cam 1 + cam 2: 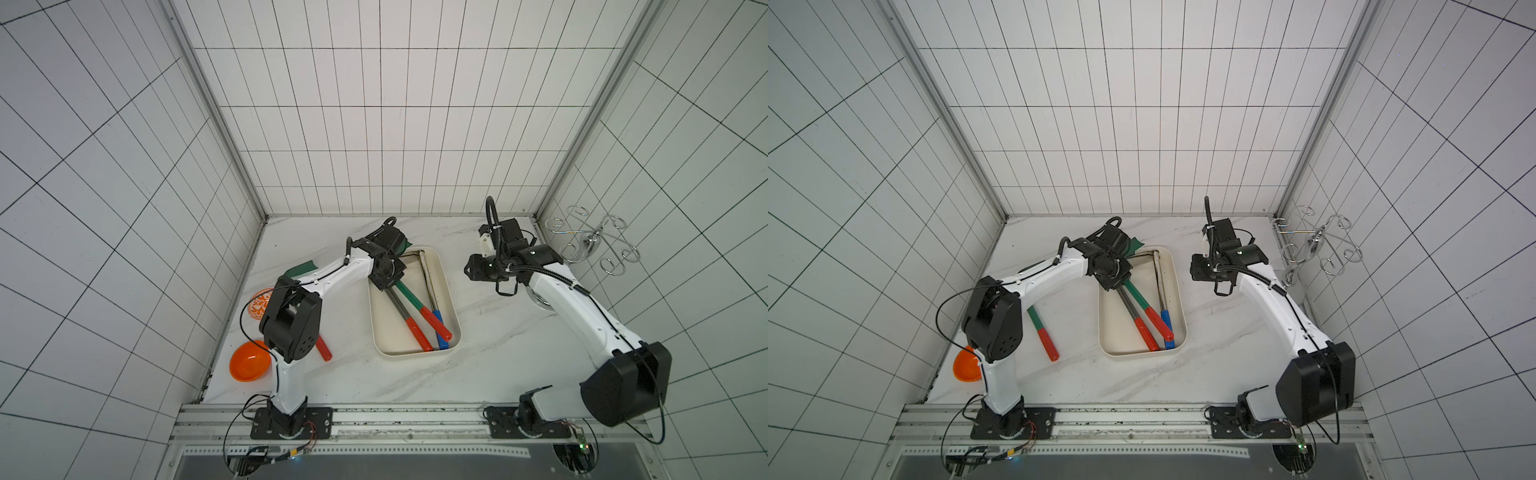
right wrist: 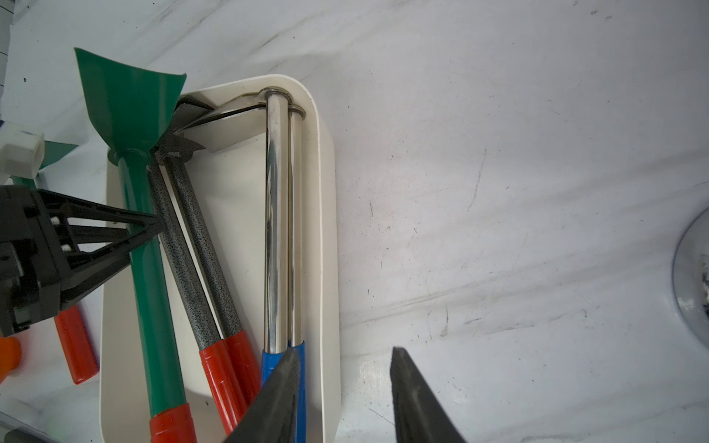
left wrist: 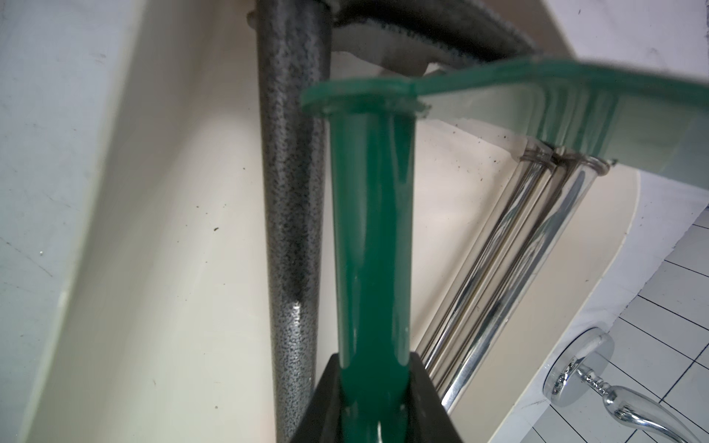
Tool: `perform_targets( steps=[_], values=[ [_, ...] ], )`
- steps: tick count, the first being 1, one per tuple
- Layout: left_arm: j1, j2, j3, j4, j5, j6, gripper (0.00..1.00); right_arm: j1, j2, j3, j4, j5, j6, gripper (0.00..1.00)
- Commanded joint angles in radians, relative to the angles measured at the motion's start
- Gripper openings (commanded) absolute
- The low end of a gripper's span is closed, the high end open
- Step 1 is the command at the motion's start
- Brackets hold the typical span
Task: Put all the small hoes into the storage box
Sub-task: Place the hoe in the storage box.
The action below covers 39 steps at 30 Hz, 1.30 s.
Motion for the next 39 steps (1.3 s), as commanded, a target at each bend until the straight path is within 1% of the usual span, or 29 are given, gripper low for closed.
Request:
perform_targets(
  steps=[1, 15, 25, 36, 39],
  values=[
    [-0.008, 0.004, 0.045, 0.050, -0.023, -0.030, 0.00, -0.016, -0.029, -0.055, -0.010, -0.015, -0.016, 0.41],
    [-0.007, 0.068, 0.078, 0.024, -0.049, -0.013, 0.00, -0.039, -0.059, -0.099, -0.001, -0.030, -0.018, 0.41],
    [-0.002, 0.075, 0.058, 0.036, -0.081, -0.056, 0.00, -0.045, -0.056, -0.105, -0.001, -0.033, -0.022, 0.41],
    [-0.001, 0.100, 0.048, 0.036, -0.097, -0.069, 0.00, -0.049, -0.054, -0.112, 0.003, -0.041, -0.023, 0.41],
    [-0.002, 0.110, 0.045, 0.036, -0.095, -0.070, 0.04, -0.048, -0.052, -0.114, 0.004, -0.044, -0.023, 0.41]
  ],
)
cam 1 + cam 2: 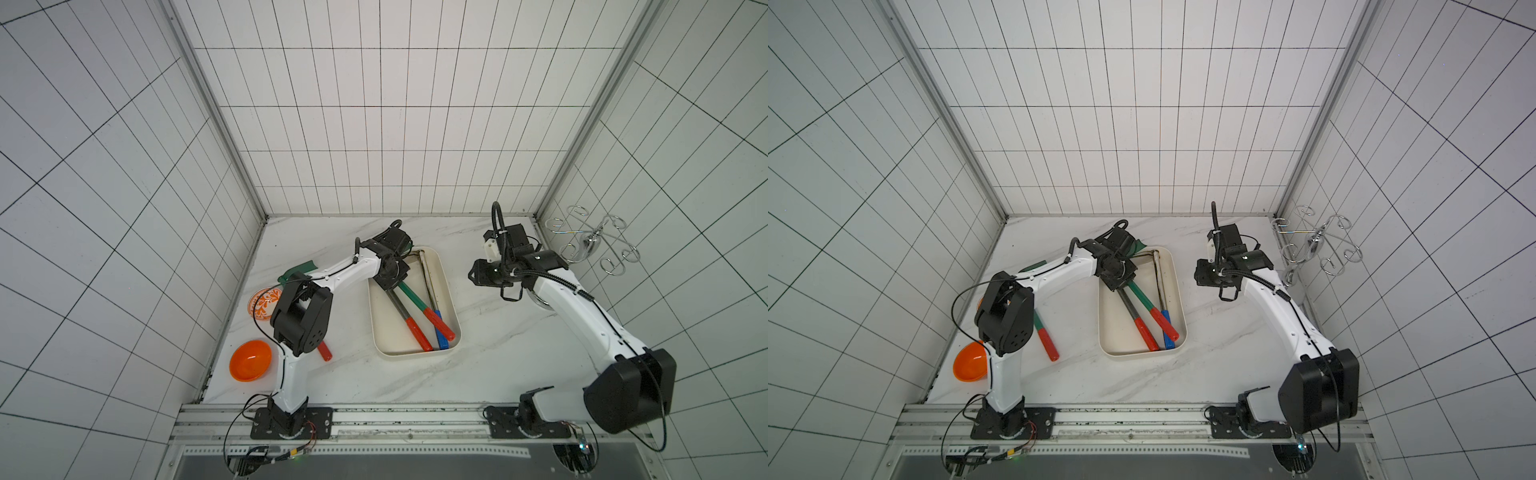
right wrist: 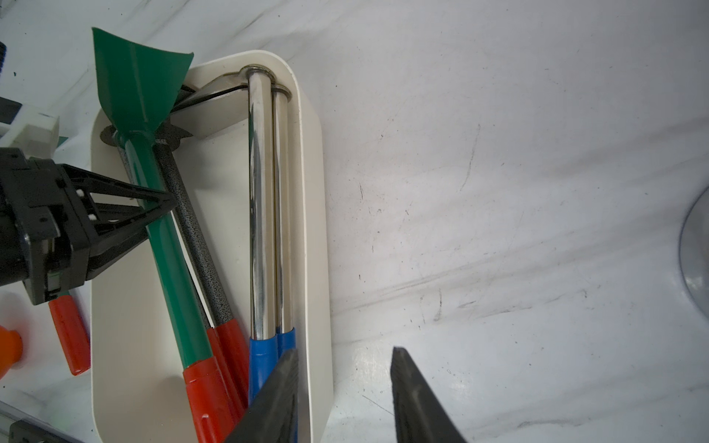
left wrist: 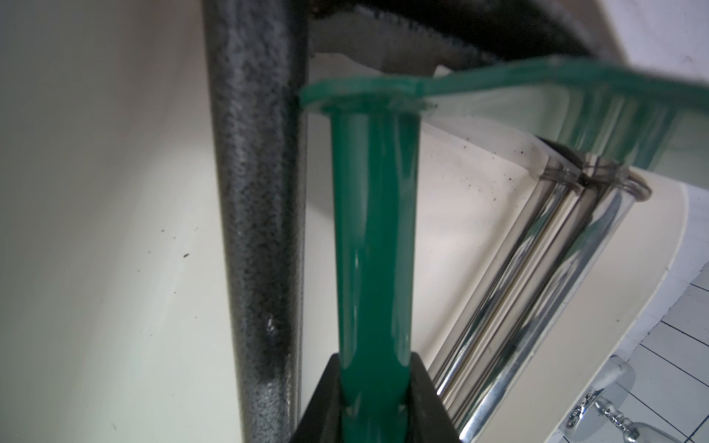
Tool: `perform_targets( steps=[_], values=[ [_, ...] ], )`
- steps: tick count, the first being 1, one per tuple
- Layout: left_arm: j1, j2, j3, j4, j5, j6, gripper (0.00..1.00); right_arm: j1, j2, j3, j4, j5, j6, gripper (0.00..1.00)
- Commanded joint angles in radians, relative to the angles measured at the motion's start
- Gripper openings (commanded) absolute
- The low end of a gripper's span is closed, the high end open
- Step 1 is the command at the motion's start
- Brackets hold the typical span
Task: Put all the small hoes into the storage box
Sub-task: Place the hoe in the storage box.
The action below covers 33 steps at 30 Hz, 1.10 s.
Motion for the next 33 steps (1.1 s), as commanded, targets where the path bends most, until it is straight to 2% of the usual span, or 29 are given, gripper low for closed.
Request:
perform_targets(
  steps=[1, 7, 14, 16, 20, 25, 28, 33],
  values=[
    [0.008, 0.030, 0.002, 0.017, -0.052, -0.047, 0.05, -0.008, -0.016, -0.050, -0.001, -0.016, -0.014, 0.41],
    [0.008, 0.031, -0.009, 0.023, -0.044, -0.044, 0.09, -0.008, -0.017, -0.051, -0.001, -0.029, -0.015, 0.41],
    [0.007, 0.019, -0.004, 0.020, -0.047, -0.035, 0.07, 0.014, -0.015, -0.037, 0.008, -0.141, -0.076, 0.43],
    [0.007, 0.018, -0.004, 0.021, -0.044, -0.034, 0.06, 0.054, -0.020, -0.027, 0.011, -0.141, -0.113, 0.44],
    [0.008, 0.014, -0.003, 0.021, -0.047, -0.030, 0.05, 0.181, -0.038, -0.024, 0.018, -0.058, -0.179, 0.48],
    [0.008, 0.009, -0.002, 0.021, -0.046, -0.025, 0.03, 0.317, -0.063, -0.079, 0.078, -0.010, -0.216, 0.50],
    [0.010, 0.007, -0.002, 0.021, -0.045, -0.023, 0.03, 0.364, -0.071, -0.119, 0.136, 0.013, -0.228, 0.53],
    [0.011, 0.003, -0.002, 0.023, -0.041, -0.021, 0.05, 0.381, -0.028, -0.149, 0.196, -0.005, -0.226, 0.56]
  ],
)
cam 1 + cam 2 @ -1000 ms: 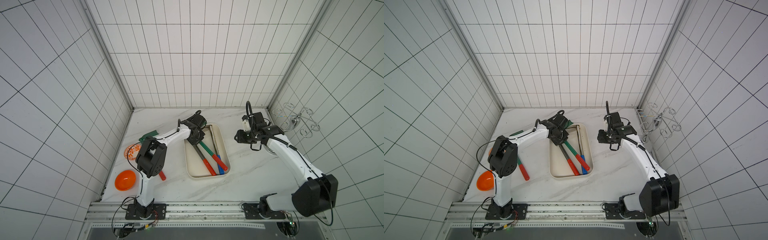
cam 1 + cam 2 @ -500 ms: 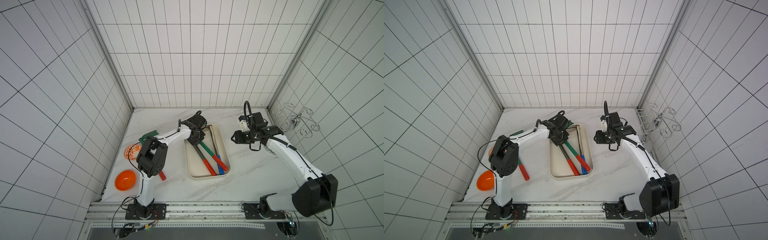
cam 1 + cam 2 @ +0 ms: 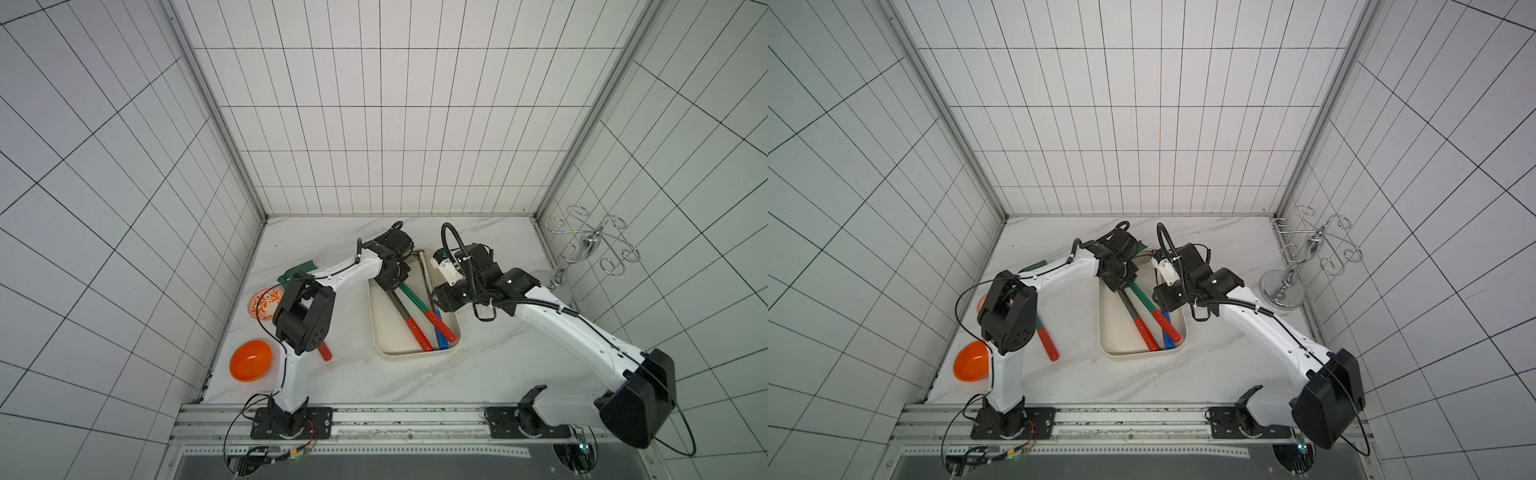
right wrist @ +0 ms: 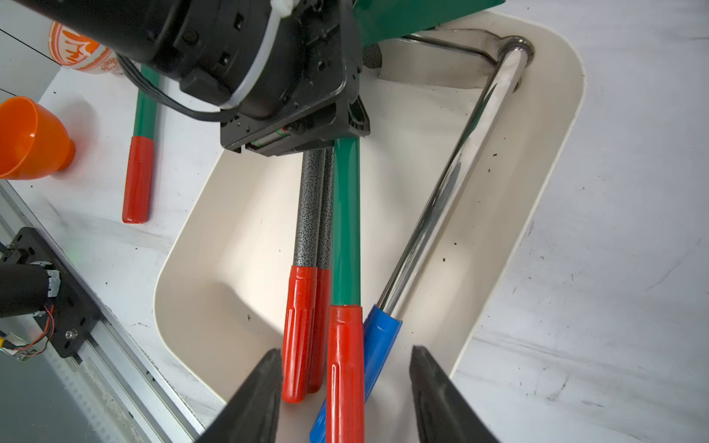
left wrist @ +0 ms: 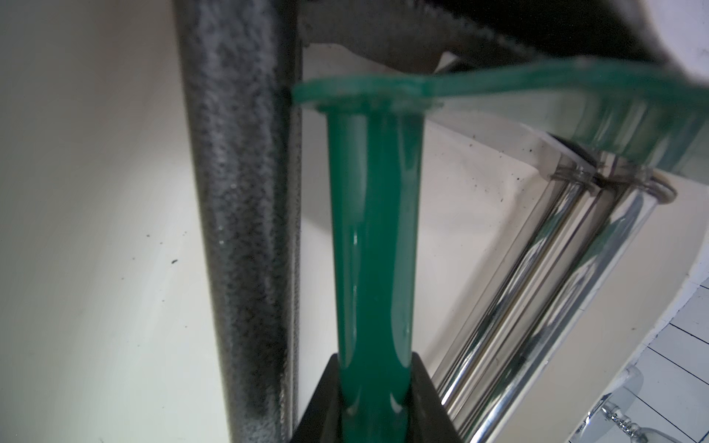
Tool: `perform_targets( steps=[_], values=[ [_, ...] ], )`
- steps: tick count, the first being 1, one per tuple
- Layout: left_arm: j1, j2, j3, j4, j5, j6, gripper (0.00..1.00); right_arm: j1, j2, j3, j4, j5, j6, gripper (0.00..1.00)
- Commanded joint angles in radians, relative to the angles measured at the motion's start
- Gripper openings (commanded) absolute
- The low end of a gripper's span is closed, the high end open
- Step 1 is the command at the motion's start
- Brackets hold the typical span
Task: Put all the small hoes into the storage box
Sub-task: Place the hoe in the storage box.
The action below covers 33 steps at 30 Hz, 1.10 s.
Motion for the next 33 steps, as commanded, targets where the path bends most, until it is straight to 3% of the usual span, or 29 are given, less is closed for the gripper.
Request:
perform_targets(
  steps=[1, 7, 18, 33],
  values=[
    [0.016, -0.015, -0.002, 0.009, -0.042, -0.019, 0.07, 0.010, 0.027, -0.060, 0.069, 0.013, -0.029, 0.56],
    [0.020, -0.018, -0.008, 0.010, -0.033, -0.015, 0.22, 0.010, 0.052, -0.078, 0.098, 0.010, -0.019, 0.56],
    [0.031, -0.041, -0.024, 0.011, -0.029, -0.005, 0.39, 0.011, 0.067, -0.110, 0.106, 0.002, -0.018, 0.58],
    [0.061, -0.100, -0.040, 0.015, -0.035, 0.007, 0.45, 0.011, 0.119, -0.091, 0.117, 0.005, -0.014, 0.58]
  ],
)
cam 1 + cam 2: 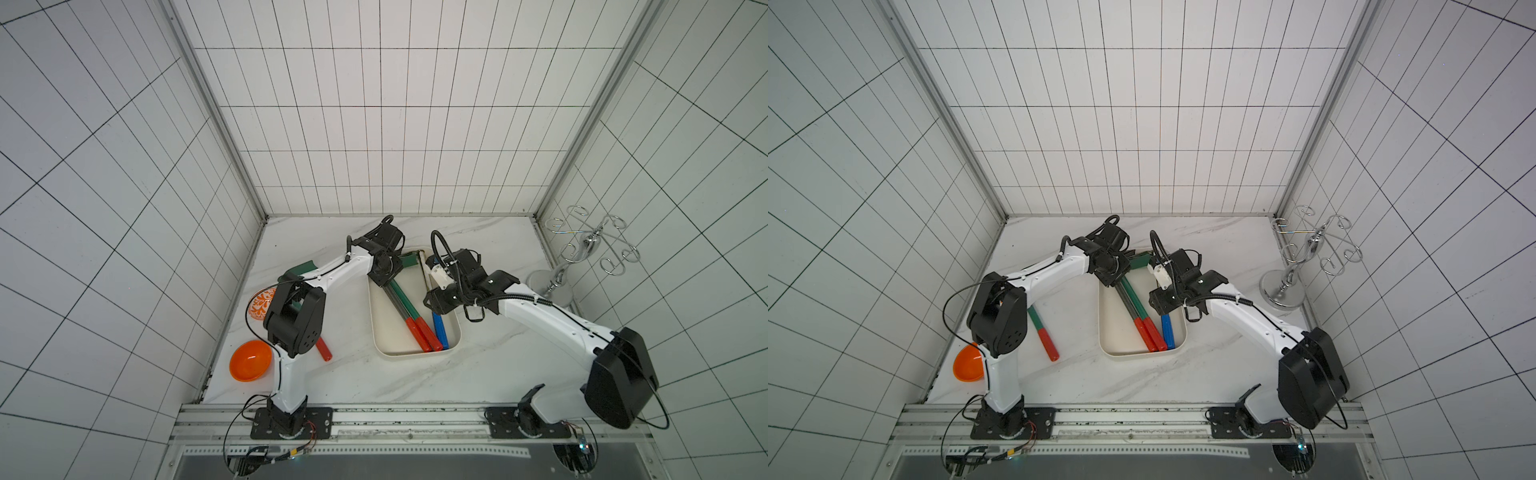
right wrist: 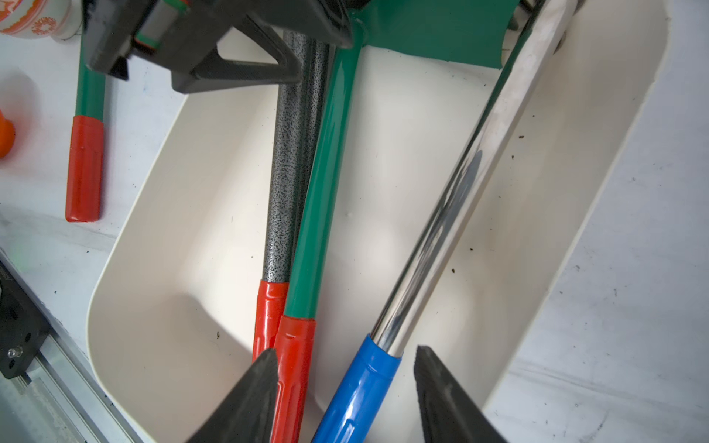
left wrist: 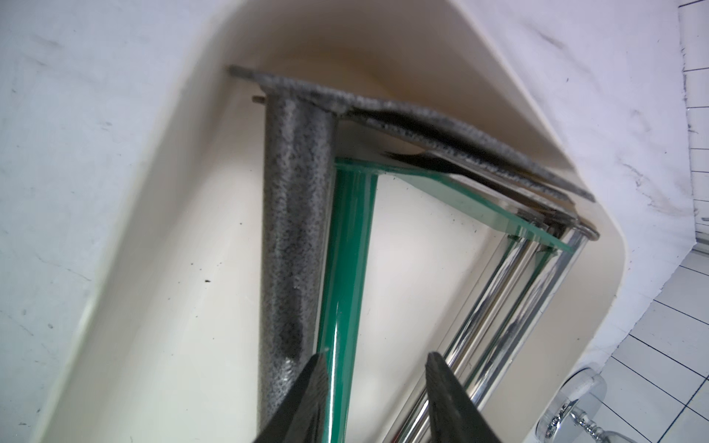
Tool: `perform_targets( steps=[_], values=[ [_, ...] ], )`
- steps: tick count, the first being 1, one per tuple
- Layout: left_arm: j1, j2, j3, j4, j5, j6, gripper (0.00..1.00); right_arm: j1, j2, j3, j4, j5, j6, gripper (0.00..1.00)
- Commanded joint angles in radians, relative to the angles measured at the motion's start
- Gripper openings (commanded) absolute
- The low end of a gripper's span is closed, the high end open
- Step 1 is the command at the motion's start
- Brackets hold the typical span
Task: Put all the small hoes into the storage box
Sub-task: Place the hoe in the storage box.
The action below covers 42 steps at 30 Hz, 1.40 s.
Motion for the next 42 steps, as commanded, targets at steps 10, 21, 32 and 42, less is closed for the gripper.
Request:
perform_targets(
  steps=[10, 21, 32, 42],
  values=[
    [0.032, -0.108, -0.012, -0.001, -0.037, 0.023, 0.45, 0.033, 0.074, -0.028, 0.008, -0.054, -0.003, 0.58],
    [0.142, -0.286, -0.039, -0.079, -0.083, 0.148, 0.45, 0.067, 0.165, -0.012, -0.037, -0.050, 0.026, 0.56],
    [0.334, -0.493, -0.170, -0.144, -0.095, 0.307, 0.44, 0.067, 0.250, 0.018, -0.023, -0.058, 0.048, 0.36],
    [0.425, -0.581, -0.241, -0.164, -0.096, 0.391, 0.44, 0.067, 0.280, 0.053, 0.009, -0.047, 0.071, 0.29]
  ],
)
